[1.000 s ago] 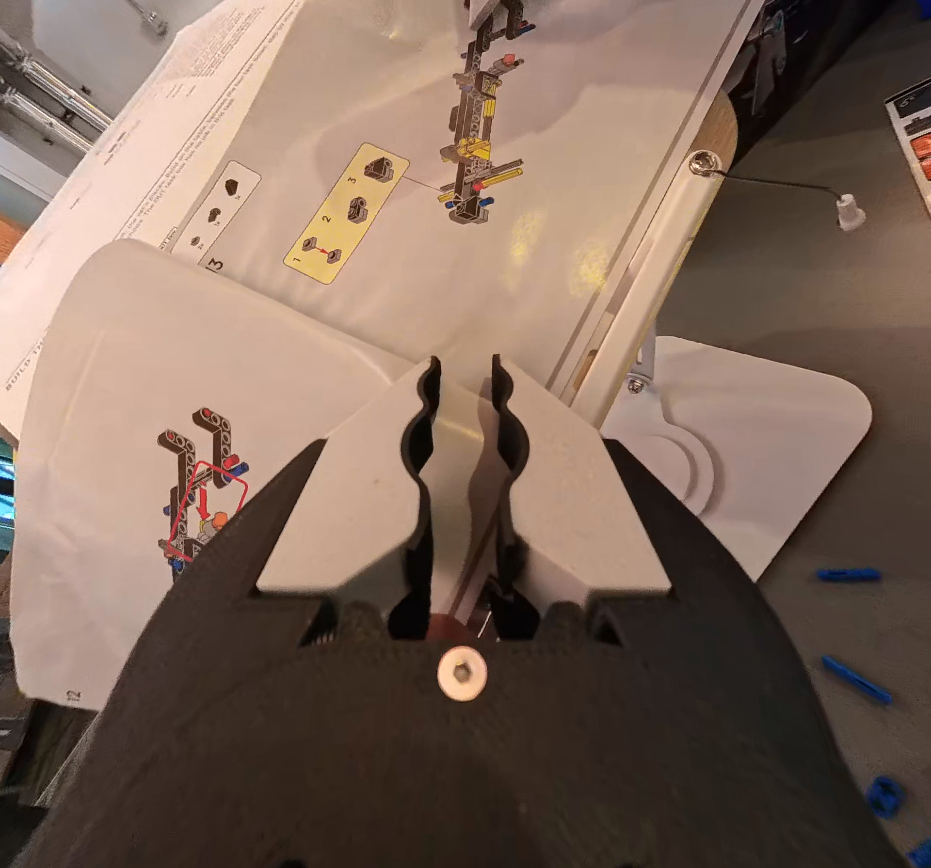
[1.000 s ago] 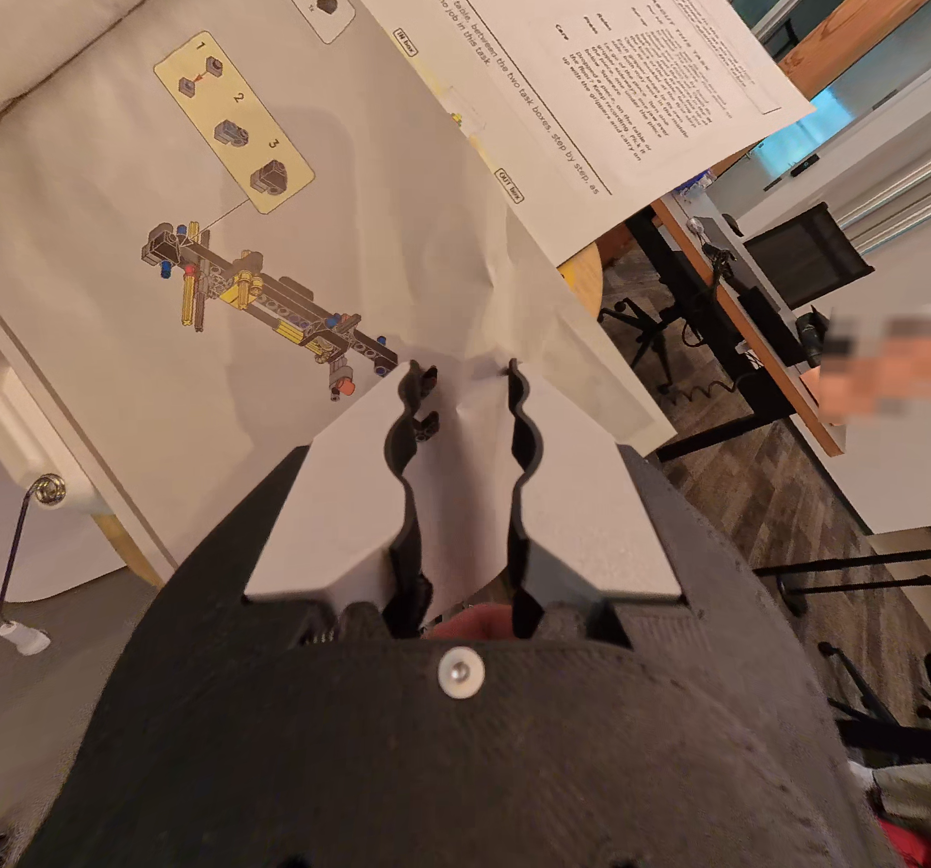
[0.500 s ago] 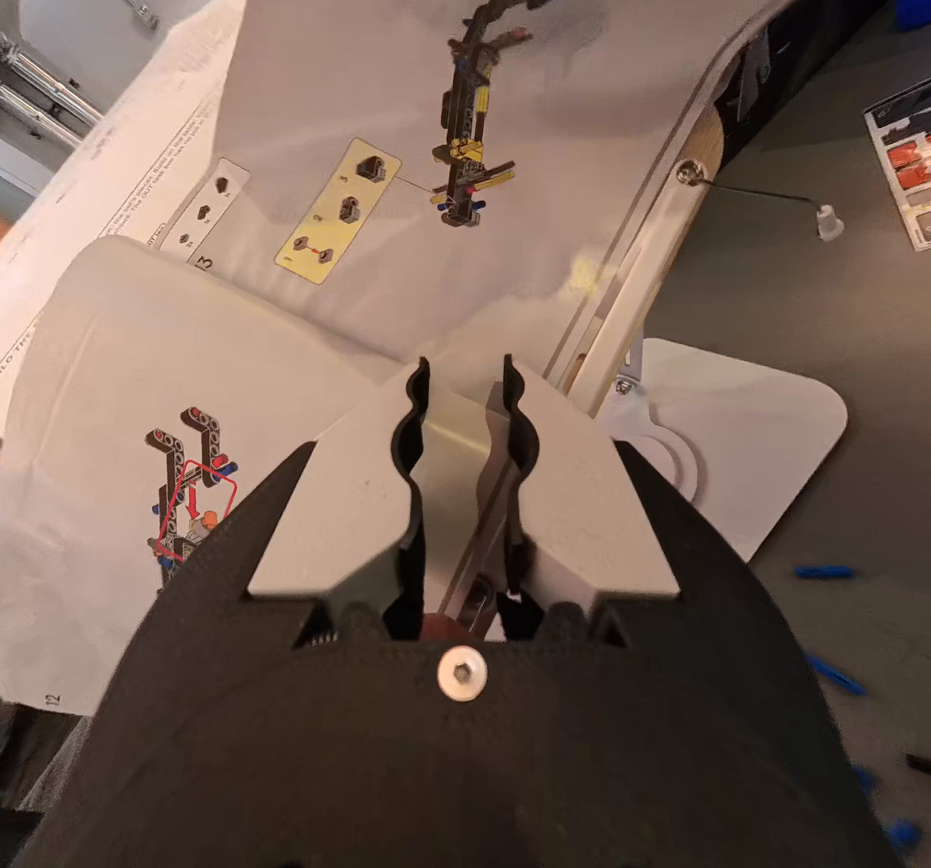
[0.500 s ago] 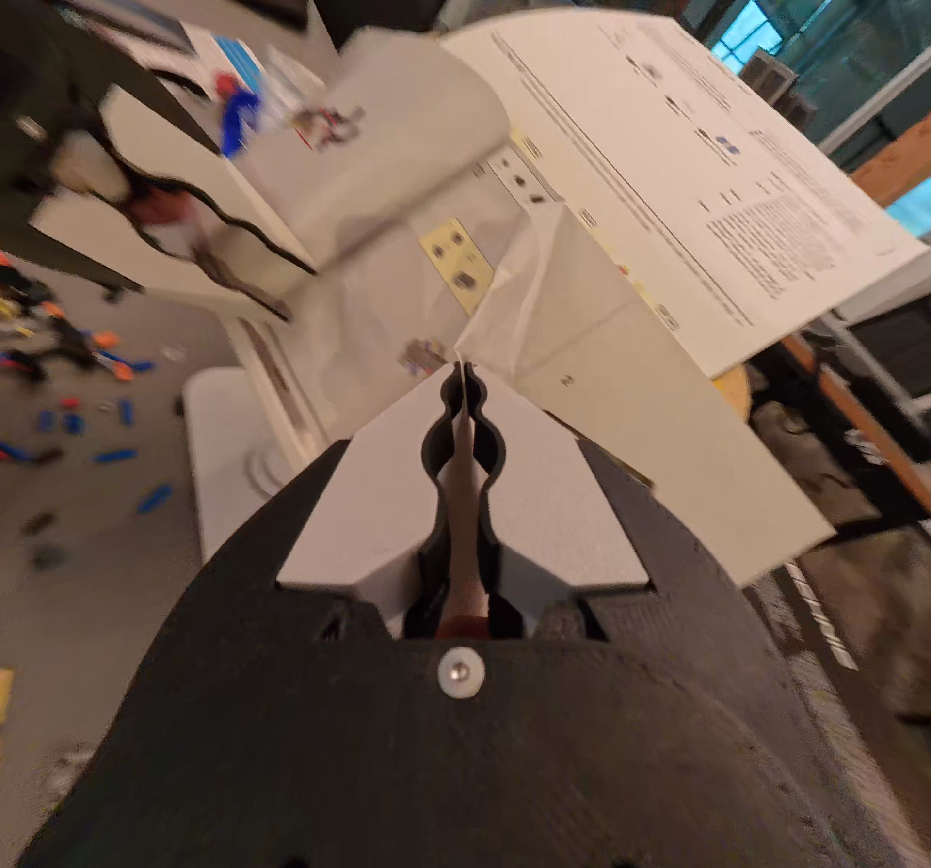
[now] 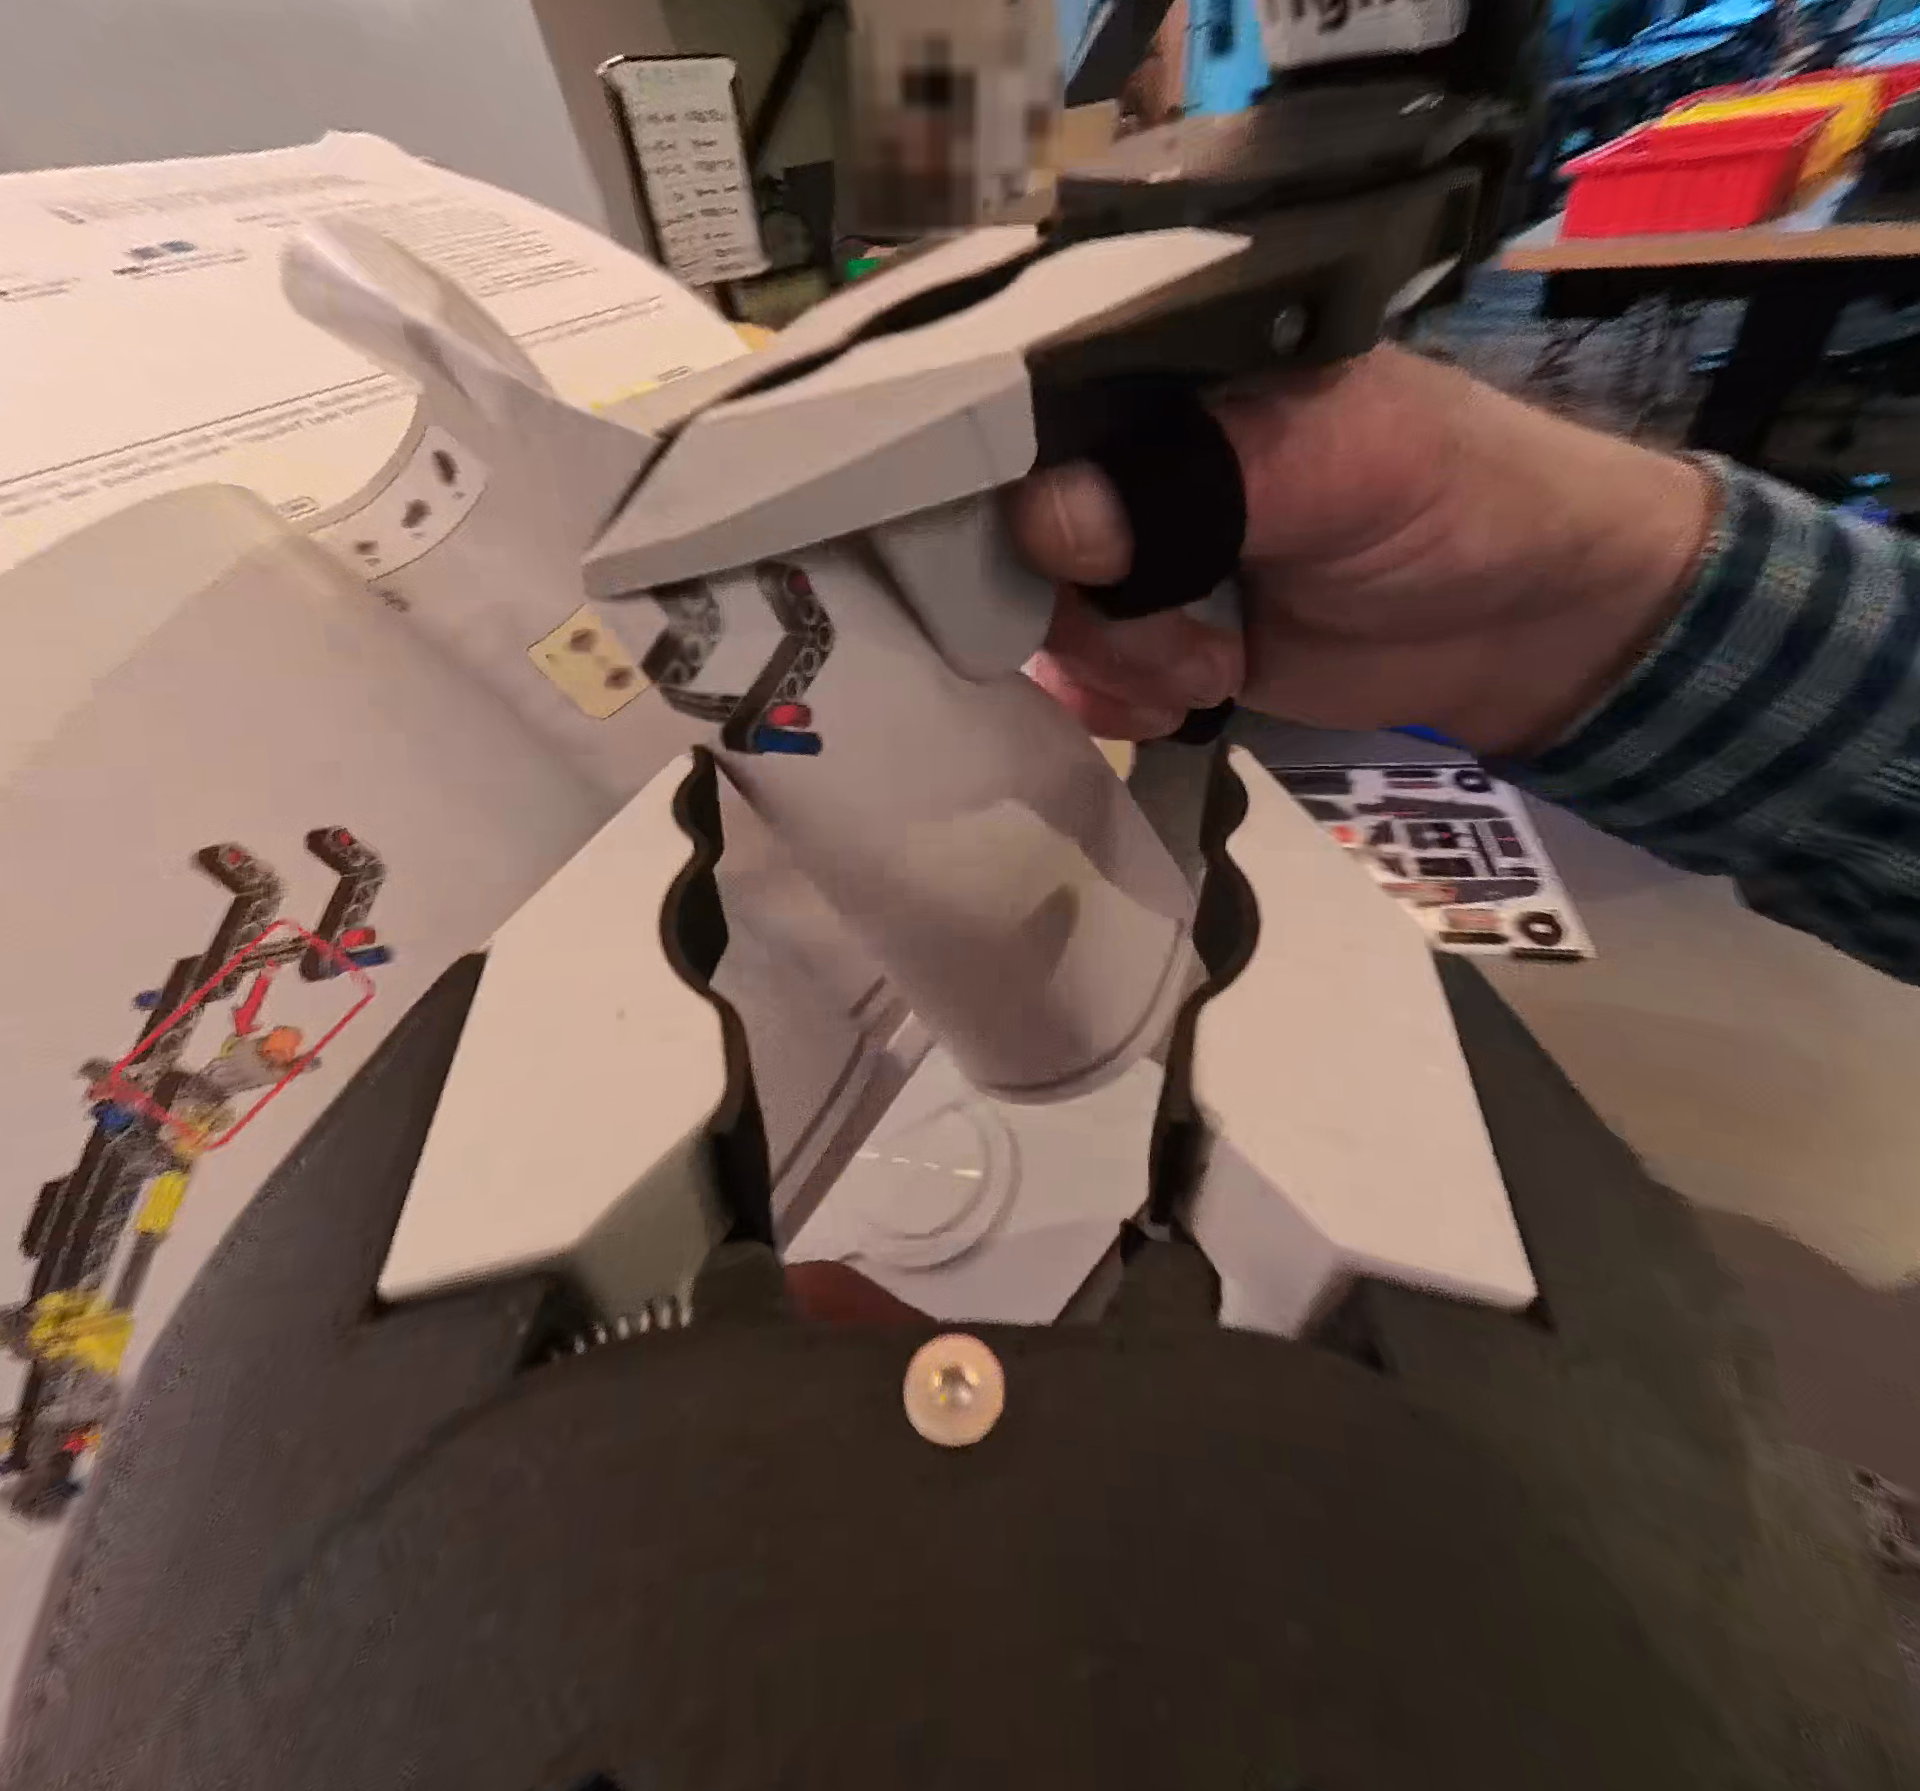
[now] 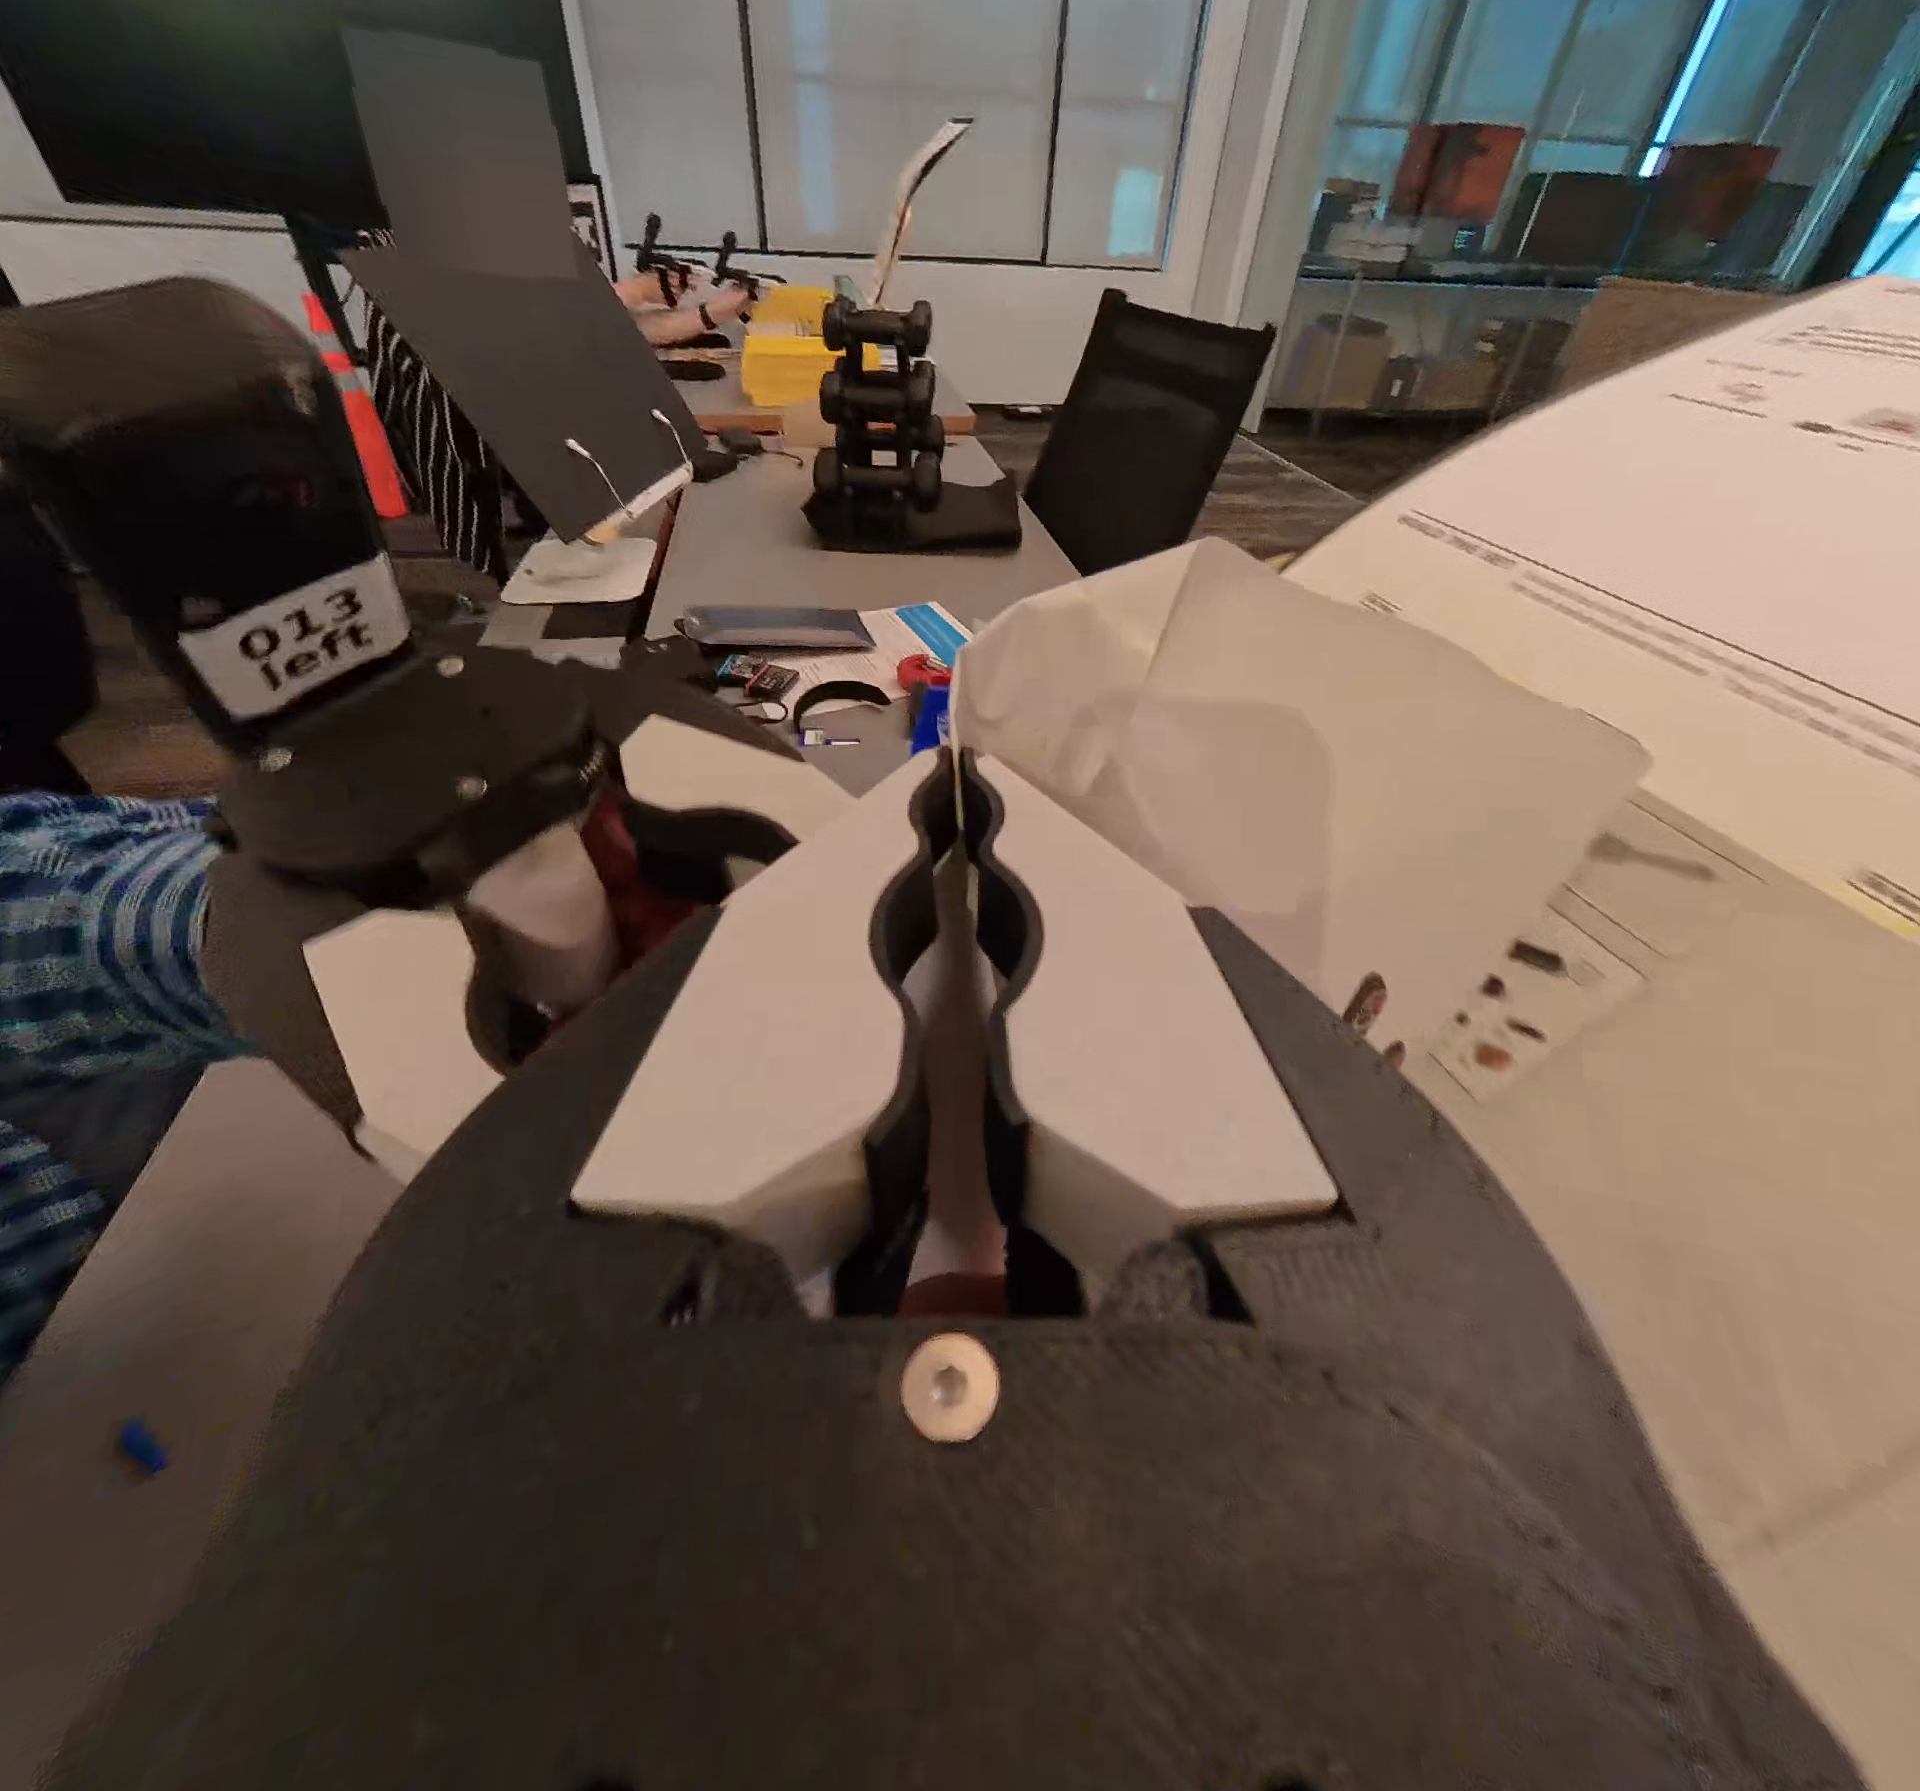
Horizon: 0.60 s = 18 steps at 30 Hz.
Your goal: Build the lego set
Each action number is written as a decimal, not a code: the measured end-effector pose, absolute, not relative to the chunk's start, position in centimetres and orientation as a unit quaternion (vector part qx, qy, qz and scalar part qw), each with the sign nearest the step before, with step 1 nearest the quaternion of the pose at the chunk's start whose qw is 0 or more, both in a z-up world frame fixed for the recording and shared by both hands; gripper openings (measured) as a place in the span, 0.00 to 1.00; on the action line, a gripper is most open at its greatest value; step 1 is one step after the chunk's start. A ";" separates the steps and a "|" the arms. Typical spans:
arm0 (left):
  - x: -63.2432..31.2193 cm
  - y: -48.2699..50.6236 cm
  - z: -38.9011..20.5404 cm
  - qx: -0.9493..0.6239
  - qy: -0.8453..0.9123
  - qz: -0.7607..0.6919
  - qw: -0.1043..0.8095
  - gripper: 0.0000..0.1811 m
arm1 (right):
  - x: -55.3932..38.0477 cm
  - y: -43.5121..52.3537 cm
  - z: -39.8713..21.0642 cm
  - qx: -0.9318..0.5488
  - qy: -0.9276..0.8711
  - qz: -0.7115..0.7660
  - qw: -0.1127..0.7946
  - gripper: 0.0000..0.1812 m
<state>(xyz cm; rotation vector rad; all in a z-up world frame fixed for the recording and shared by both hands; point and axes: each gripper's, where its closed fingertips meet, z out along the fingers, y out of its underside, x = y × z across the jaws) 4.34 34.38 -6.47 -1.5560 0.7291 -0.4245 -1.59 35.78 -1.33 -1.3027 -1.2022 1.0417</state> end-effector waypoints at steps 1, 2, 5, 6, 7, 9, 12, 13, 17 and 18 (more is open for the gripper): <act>3.8 34.9 -6.6 -0.688 0.305 -0.161 0.638 0.50 | -2.2 35.7 -1.3 -0.543 -0.501 0.433 0.515 0.00; 3.1 35.3 -6.8 -0.698 0.297 -0.133 0.638 0.46 | -2.8 35.6 -1.1 -0.540 -0.504 0.436 0.514 0.00; 0.8 36.1 -7.5 -0.721 0.269 -0.089 0.632 0.28 | -4.2 34.9 -0.1 -0.525 -0.500 0.464 0.509 0.00; 0.3 36.1 -7.5 -0.724 0.261 -0.099 0.631 0.22 | -4.7 34.7 0.2 -0.521 -0.501 0.470 0.506 0.00; -0.3 36.1 -7.4 -0.723 0.252 -0.106 0.635 0.16 | -5.2 34.6 0.4 -0.518 -0.502 0.471 0.507 0.00; -1.9 36.3 -7.0 -0.719 0.233 -0.108 0.645 0.03 | -6.0 34.3 0.9 -0.513 -0.504 0.479 0.504 0.08; -4.0 36.5 -6.2 -0.712 0.204 -0.163 0.652 0.00 | -5.8 34.2 1.9 -0.505 -0.505 0.470 0.518 0.22; -4.8 36.4 -5.8 -0.708 0.197 -0.181 0.654 0.00 | -5.3 34.5 2.0 -0.506 -0.507 0.453 0.531 0.22; -7.9 36.4 -5.2 -0.703 0.187 -0.209 0.654 0.00 | -4.8 36.1 -1.7 -0.531 -0.571 0.350 0.519 0.15; -8.6 36.5 -5.2 -0.701 0.186 -0.215 0.654 0.00 | -5.0 36.4 -3.2 -0.545 -0.590 0.323 0.501 0.16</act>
